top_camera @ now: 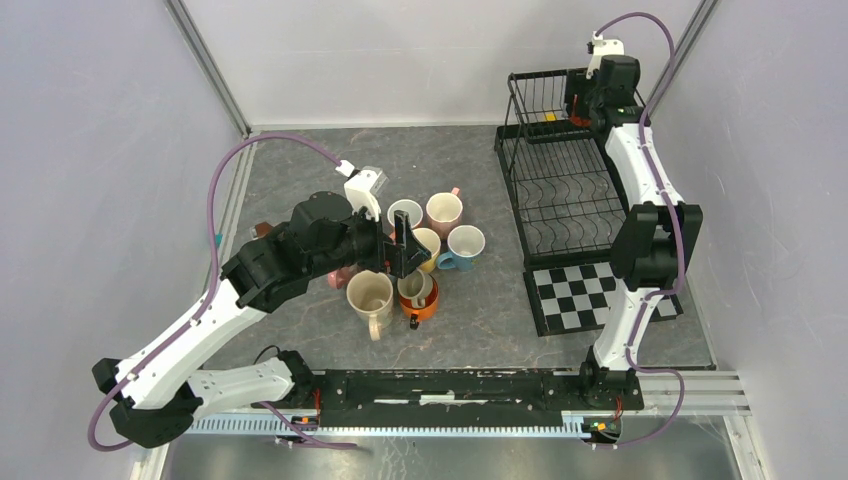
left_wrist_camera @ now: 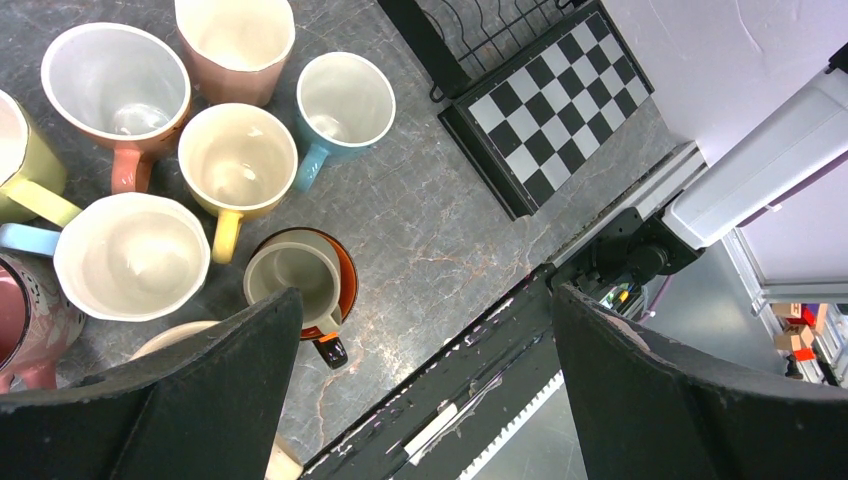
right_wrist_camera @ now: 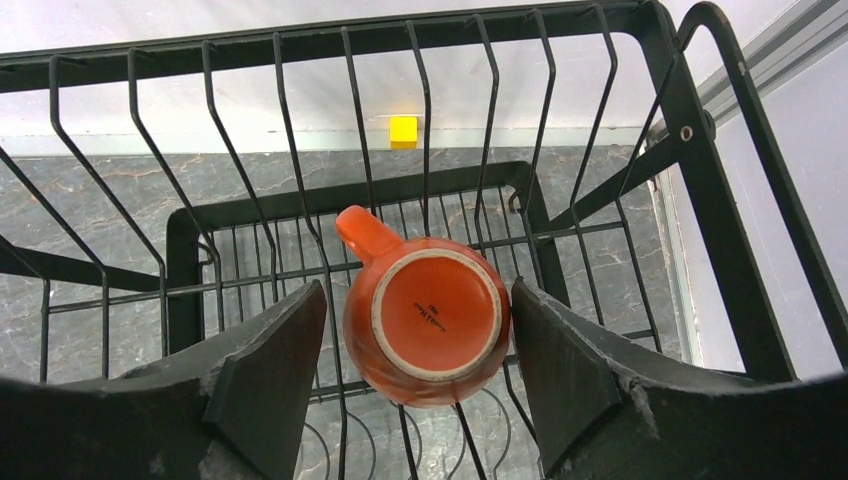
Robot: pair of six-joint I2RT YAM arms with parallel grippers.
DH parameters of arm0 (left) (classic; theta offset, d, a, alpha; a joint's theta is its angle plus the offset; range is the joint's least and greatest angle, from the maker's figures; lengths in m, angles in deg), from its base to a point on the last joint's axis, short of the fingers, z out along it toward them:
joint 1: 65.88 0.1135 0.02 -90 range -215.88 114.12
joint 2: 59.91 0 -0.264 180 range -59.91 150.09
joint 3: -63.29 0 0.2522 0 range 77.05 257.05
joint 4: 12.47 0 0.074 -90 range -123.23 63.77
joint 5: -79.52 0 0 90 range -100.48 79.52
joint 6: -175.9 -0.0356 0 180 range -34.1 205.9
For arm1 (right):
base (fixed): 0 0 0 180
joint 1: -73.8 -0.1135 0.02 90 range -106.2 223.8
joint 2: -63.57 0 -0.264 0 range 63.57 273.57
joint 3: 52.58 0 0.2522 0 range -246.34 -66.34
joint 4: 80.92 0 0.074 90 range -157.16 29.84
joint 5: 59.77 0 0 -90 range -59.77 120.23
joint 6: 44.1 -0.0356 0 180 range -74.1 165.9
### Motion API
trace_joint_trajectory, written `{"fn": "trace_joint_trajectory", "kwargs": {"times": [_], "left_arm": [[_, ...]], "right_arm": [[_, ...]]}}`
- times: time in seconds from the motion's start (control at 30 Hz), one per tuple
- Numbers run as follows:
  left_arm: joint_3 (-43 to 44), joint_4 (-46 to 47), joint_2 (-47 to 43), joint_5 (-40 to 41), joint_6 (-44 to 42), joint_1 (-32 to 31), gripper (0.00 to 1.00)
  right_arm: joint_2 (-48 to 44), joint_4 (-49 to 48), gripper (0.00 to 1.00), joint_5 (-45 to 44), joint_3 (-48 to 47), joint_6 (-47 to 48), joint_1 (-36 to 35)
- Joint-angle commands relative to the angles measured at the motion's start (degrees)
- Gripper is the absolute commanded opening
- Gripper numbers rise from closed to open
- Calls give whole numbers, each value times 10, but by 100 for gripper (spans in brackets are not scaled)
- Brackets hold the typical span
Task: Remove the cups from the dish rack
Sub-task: Unload the cup from the dish rack.
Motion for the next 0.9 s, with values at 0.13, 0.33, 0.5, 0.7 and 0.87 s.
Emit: {"fn": "trace_joint_trajectory", "kwargs": {"times": [0.13, 0.33, 0.5, 0.7, 0.87], "left_arm": [[0, 7, 0, 1, -15, 1, 100], [1, 9, 4, 0, -14, 2, 100], [1, 12, 9, -2, -12, 1, 100], [2, 14, 14, -2, -12, 1, 100], [1, 20, 17, -2, -11, 2, 100]], "right_arm": [[-8, 44, 57, 3, -28, -9, -2], [-12, 33, 34, 6, -40, -26, -2], [-15, 22, 29, 3, -58, -42, -2], [-27, -3, 27, -3, -67, -59, -2], [-38, -21, 27, -3, -63, -70, -2]]}}
